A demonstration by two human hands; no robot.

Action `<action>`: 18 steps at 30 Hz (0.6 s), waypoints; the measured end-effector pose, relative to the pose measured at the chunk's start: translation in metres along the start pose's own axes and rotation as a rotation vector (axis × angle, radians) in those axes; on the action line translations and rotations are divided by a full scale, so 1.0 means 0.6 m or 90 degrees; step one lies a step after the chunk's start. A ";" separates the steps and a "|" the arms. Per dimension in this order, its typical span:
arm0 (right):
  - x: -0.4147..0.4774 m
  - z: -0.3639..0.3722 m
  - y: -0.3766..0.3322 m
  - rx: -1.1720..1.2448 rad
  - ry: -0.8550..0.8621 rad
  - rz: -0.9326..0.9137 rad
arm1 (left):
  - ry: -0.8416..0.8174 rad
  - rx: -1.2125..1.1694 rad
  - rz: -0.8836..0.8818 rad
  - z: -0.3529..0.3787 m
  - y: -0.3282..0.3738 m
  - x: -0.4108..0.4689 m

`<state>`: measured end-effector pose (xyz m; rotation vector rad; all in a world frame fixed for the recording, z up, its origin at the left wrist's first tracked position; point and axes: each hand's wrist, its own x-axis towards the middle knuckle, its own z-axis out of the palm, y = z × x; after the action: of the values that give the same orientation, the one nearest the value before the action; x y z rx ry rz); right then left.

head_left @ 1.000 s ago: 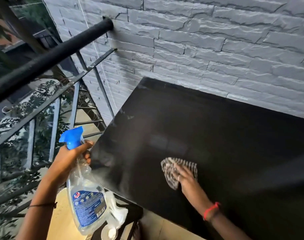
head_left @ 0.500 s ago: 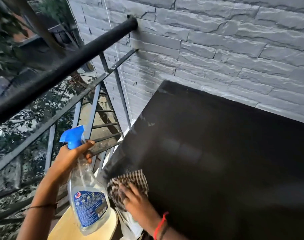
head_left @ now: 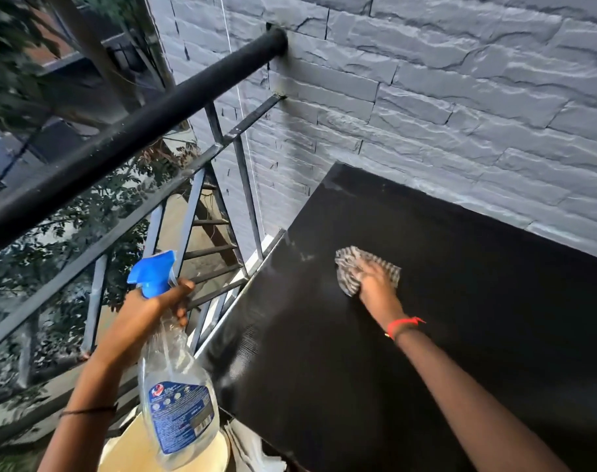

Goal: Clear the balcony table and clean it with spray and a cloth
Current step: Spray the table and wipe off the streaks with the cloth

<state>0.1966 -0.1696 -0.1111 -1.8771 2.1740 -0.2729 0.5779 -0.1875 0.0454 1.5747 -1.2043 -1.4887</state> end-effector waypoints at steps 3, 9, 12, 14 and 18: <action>0.045 0.040 -0.131 0.012 -0.010 -0.082 | 0.007 -0.005 -0.002 0.002 0.008 0.007; -0.096 0.084 -0.320 -0.046 -0.196 -0.453 | 0.027 -0.015 0.015 0.013 0.046 0.038; -0.205 0.144 -0.261 -0.121 -0.308 -0.458 | 0.040 -0.001 0.013 0.016 0.063 0.059; -0.237 0.146 -0.193 -0.161 -0.314 -0.451 | 0.035 -0.012 0.009 0.021 0.070 0.071; -0.202 0.071 -0.033 -0.163 0.005 -0.461 | 0.033 0.009 0.014 0.043 0.072 0.096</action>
<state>0.2449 -0.0516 -0.1372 -2.7543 1.4962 -0.1297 0.5406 -0.2528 0.0592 1.5946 -1.2011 -1.4198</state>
